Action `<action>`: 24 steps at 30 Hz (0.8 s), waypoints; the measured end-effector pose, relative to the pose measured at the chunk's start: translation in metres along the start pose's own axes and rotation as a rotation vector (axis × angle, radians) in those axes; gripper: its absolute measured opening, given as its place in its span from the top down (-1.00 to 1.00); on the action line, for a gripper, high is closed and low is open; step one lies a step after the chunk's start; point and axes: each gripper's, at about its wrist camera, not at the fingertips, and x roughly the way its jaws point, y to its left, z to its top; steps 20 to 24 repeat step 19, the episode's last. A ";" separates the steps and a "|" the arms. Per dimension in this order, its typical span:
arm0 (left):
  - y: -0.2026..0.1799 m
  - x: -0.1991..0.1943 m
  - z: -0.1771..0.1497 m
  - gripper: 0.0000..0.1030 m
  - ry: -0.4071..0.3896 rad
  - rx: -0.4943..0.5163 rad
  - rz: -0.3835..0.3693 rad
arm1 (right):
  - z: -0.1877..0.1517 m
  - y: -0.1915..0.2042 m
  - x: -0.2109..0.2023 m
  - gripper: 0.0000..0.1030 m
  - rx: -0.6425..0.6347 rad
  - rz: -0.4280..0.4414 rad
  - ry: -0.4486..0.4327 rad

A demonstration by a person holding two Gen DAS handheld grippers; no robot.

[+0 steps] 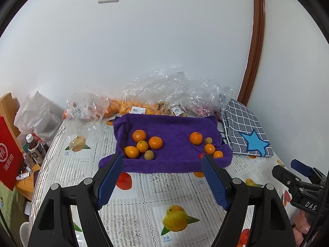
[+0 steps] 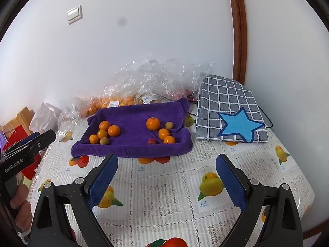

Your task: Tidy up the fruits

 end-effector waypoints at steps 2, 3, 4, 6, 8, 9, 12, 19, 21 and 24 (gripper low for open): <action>0.000 -0.001 0.000 -0.50 -0.001 0.000 0.000 | 0.000 0.000 -0.001 -0.85 -0.002 0.000 -0.002; 0.000 0.000 0.000 -0.50 -0.001 0.000 0.000 | 0.000 0.000 -0.001 -0.85 -0.003 -0.003 -0.004; 0.000 0.000 0.000 -0.50 0.000 0.000 0.000 | 0.000 0.000 -0.001 -0.85 -0.003 -0.004 -0.005; 0.000 0.000 0.000 -0.50 0.000 0.000 0.001 | 0.001 0.000 -0.001 -0.85 -0.001 0.000 -0.004; 0.000 0.000 0.000 -0.50 0.000 -0.001 0.000 | 0.001 0.000 -0.001 -0.85 -0.002 -0.002 -0.005; 0.000 0.000 0.000 -0.50 0.001 0.000 -0.001 | 0.001 0.001 -0.001 -0.85 -0.005 -0.002 -0.006; 0.000 0.000 0.000 -0.50 0.002 -0.001 -0.002 | 0.001 0.002 -0.001 -0.85 -0.006 -0.004 -0.005; -0.001 0.000 0.001 -0.50 0.005 -0.003 0.006 | 0.001 0.001 0.000 -0.85 -0.007 -0.005 -0.002; -0.001 0.000 0.001 -0.50 0.005 -0.003 0.006 | 0.001 0.001 0.000 -0.85 -0.007 -0.005 -0.002; -0.001 0.000 0.001 -0.50 0.005 -0.003 0.006 | 0.001 0.001 0.000 -0.85 -0.007 -0.005 -0.002</action>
